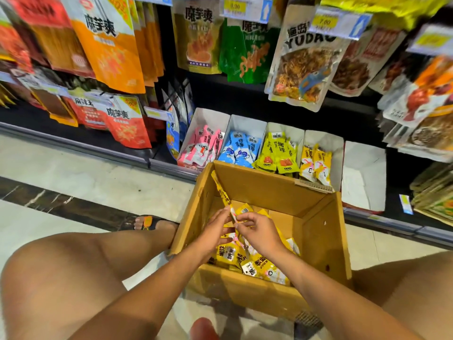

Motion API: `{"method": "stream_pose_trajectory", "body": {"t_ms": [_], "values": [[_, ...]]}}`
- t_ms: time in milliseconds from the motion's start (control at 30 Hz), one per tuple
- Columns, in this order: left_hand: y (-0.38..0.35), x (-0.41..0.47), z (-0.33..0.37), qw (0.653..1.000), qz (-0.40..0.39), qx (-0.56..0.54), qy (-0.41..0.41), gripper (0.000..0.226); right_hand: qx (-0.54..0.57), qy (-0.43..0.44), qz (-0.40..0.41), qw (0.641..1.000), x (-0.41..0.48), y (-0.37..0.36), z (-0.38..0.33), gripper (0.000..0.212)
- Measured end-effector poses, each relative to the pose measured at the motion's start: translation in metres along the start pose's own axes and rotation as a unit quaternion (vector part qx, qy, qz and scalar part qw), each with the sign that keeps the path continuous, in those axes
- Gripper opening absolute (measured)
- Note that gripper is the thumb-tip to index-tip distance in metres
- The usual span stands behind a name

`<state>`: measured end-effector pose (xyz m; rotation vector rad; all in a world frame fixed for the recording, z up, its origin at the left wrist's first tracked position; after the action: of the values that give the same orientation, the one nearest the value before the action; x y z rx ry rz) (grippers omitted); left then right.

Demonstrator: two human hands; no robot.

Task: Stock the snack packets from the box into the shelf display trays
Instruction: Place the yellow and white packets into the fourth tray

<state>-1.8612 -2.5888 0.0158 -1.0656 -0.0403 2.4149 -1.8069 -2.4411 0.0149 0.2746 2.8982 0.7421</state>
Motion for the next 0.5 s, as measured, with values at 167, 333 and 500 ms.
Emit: {"method": "stream_pose_trajectory", "body": {"t_ms": [167, 333, 500], "values": [[0.013, 0.007, -0.002, 0.998, 0.051, 0.024, -0.036, 0.029, -0.016, 0.054, -0.048, 0.997, -0.001, -0.011, -0.004, 0.023], [0.039, 0.024, 0.004, 0.976, 0.173, 0.076, -0.105, 0.016, 0.054, -0.026, -0.004, 0.998, 0.011, -0.009, 0.008, 0.017], [0.070, 0.031, 0.011, 0.945, 0.255, 0.149, -0.142, 0.015, 0.023, -0.111, -0.008, 0.994, 0.020, -0.006, 0.053, 0.016]]}}
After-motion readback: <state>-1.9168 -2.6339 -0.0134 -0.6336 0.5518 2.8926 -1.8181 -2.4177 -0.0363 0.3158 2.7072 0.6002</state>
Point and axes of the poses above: each hand's wrist, its own x-axis towards the middle knuckle, its own y-axis out of the back of the hand, z = x × y, the point moved 1 cm from there along x, towards the middle knuckle, and after that the axes turned 8 degrees about y, right-handed, at the moved point
